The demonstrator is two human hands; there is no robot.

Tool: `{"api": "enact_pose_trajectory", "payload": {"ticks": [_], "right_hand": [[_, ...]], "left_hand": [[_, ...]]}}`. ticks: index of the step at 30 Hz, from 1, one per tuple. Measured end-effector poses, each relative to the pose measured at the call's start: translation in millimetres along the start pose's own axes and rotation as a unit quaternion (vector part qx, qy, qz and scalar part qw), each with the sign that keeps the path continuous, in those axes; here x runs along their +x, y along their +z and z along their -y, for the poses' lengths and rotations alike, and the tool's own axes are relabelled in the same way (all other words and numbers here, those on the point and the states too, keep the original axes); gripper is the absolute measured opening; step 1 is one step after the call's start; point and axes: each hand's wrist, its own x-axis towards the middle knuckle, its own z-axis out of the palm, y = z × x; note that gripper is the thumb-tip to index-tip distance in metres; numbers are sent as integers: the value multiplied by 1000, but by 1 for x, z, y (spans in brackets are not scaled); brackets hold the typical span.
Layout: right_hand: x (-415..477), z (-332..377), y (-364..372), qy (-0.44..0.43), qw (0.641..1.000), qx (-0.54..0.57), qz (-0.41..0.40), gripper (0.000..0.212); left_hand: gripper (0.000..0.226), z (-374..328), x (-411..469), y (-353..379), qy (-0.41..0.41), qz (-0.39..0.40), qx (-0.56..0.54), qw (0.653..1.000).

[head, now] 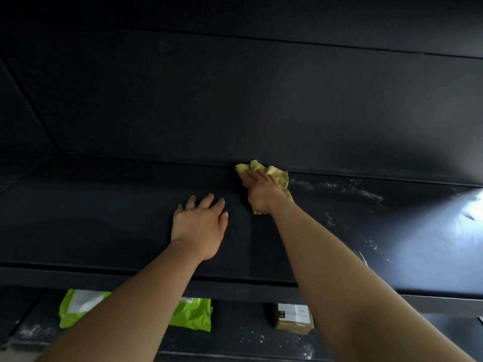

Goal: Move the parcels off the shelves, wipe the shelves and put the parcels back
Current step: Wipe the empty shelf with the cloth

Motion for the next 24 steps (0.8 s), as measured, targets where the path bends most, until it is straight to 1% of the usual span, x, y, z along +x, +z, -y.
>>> {"api": "enact_pose_trajectory", "payload": {"ticks": [3, 7, 10, 12, 15, 19, 22, 24], "right_hand": [[3, -20, -7, 61, 998, 11, -6, 70], [-9, -52, -11, 131, 991, 34, -10, 66], [-26, -75, -11, 191, 981, 28, -14, 65], [-39, -83, -10, 222, 975, 27, -16, 66], [-59, -74, -8, 254, 967, 25, -16, 67], [-77, -36, 1, 247, 969, 14, -24, 67], [-89, -4, 9, 206, 978, 15, -23, 66], [-97, 5, 12, 174, 984, 21, -27, 63]], "left_hand": [[51, -1, 1, 0, -1, 3, -5, 1000], [51, 0, 0, 0, -4, 10, -1, 1000], [51, 0, 1, 0, -4, 10, 2, 1000], [50, 0, 2, 1, -7, 9, 5, 1000], [50, 0, 3, 2, -8, 19, 8, 1000], [49, -1, 3, 1, -6, 25, 8, 1000], [47, -3, 0, -6, 4, 31, -2, 1000], [45, -7, -3, -11, 20, 29, 2, 999]]}}
